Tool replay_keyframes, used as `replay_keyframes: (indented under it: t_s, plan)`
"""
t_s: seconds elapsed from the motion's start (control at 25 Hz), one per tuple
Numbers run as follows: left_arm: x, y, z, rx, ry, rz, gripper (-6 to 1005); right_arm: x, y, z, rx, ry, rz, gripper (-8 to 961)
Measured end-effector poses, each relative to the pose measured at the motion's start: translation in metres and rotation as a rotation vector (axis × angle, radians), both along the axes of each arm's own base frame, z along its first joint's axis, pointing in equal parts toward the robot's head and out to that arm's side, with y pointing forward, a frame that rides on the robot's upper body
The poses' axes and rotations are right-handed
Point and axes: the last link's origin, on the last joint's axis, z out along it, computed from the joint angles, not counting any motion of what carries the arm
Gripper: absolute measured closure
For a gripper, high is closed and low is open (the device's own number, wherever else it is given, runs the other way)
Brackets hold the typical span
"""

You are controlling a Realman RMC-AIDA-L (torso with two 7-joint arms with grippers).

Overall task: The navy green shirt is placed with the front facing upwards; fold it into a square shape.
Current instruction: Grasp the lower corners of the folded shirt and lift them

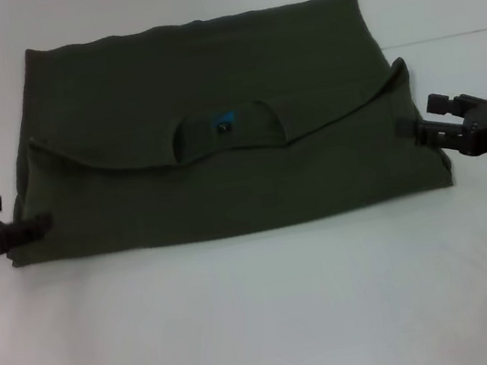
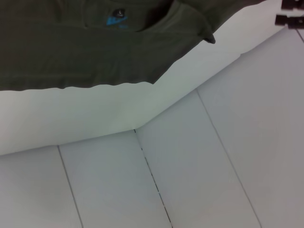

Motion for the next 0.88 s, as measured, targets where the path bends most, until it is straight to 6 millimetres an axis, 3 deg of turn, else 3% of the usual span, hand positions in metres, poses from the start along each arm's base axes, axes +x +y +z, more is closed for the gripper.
replay_keyframes:
  t_s: [0.36,0.88]
  plan:
    - [-0.008,0.003,-0.021,-0.118,0.05,0.077,116,-0.005,0.002,-0.003,-0.013,0.01,0.006,27]
    - [-0.016,0.004,-0.011,-0.074,0.053,0.11,127,-0.008,0.004,-0.006,-0.021,0.009,0.012,29]
